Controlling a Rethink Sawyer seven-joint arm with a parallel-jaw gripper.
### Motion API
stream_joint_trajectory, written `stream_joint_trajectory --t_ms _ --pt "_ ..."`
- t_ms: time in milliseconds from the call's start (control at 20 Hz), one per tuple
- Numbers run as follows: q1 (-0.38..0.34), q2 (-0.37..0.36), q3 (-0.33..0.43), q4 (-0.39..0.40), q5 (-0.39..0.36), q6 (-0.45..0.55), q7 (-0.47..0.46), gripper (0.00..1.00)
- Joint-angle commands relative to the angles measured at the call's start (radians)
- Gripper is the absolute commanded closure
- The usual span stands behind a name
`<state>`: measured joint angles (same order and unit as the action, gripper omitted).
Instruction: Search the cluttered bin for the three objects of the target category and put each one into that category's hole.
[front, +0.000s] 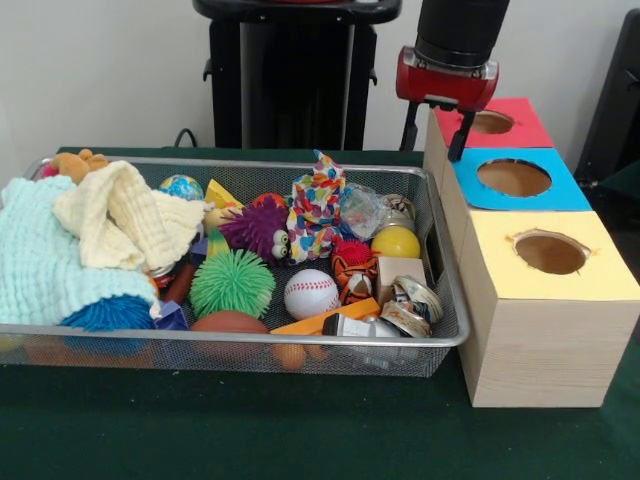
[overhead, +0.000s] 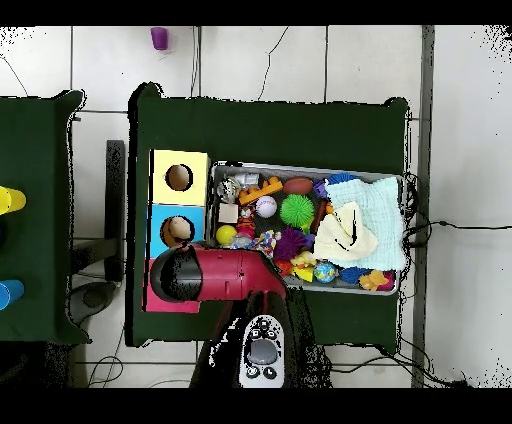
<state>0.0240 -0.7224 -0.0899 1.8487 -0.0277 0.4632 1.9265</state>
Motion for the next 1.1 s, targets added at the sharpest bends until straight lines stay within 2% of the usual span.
stream_joint_trajectory --t_ms 50,600,1100 --pt "-0.135 0.151 0.012 -0.098 -0.127 -0.154 -0.008 0.00" --pt "-0.158 0.154 0.025 -0.103 -0.190 -0.160 0.015 0.00" --pt "-0.193 0.200 0.054 -0.095 -0.227 -0.229 0.046 0.00"
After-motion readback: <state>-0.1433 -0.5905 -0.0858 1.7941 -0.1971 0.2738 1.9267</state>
